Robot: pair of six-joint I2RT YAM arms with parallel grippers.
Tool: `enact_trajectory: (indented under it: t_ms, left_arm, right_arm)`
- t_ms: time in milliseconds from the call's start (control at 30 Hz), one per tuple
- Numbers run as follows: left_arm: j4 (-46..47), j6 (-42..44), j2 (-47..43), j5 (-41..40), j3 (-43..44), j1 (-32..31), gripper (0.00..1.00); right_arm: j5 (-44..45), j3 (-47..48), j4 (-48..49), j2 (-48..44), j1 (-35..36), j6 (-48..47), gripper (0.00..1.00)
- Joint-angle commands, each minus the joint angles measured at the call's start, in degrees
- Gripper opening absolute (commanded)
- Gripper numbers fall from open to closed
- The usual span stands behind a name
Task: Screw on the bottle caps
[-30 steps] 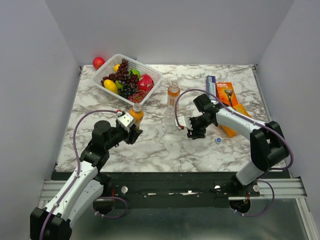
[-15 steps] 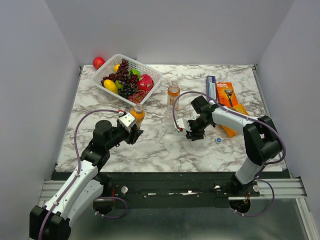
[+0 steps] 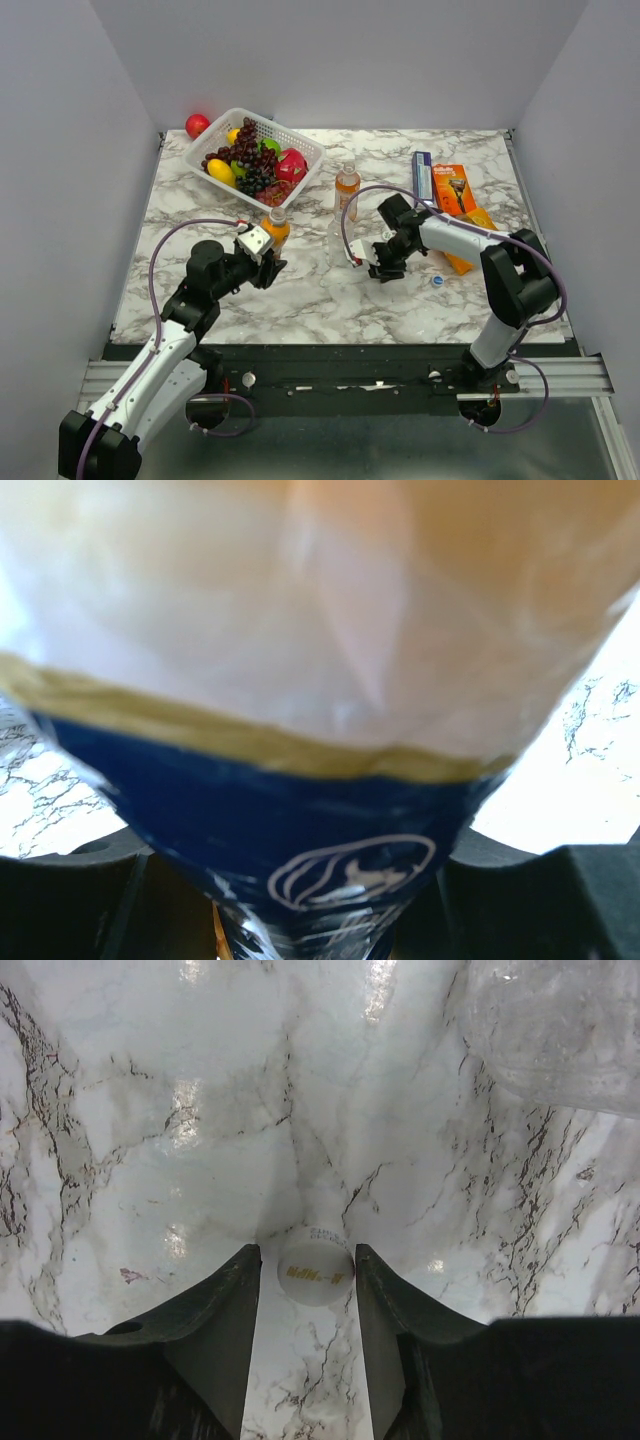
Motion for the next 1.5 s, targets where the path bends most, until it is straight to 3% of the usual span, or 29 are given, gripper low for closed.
enact_trajectory:
  t_ms: [0, 400, 733, 933, 1167, 1367, 1467]
  left_arm:
    - [0.32, 0.28, -0.05, -0.84, 0.20, -0.43, 0.00]
    - [1.72, 0.02, 0.31, -0.48, -0.32, -0.52, 0.00]
    - [2.95, -0.24, 0.83, 1.26, -1.11, -0.61, 0.00]
    - [7.69, 0.46, 2.50, 10.40, -2.87, -3.68, 0.00]
    - [19.70, 3.98, 9.70, 17.27, -5.68, -10.45, 0.00]
    - [35.79, 1.25, 19.70, 17.18, -9.73, -17.21, 0.00]
    - [38.36, 1.25, 25.15, 16.57, -7.89, -19.59, 0.00]
  right_arm:
    - [0.92, 0.16, 1.41, 1.02, 0.45, 0.60, 0.50]
    - [2.68, -1.78, 2.11, 0.23, 0.45, 0.16, 0.49]
    - [1.37, -2.13, 1.85, -1.79, 0.45, 2.00, 0.37]
    - [-0.91, -2.22, -5.51, -14.34, 0.45, 4.63, 0.31]
    - [-8.47, 10.16, -21.52, -27.62, 0.45, 12.72, 0.30]
    - [-11.29, 25.45, -32.95, -28.08, 2.46, 15.10, 0.30]
    - [-11.82, 34.13, -37.69, -25.97, 5.62, 15.19, 0.30]
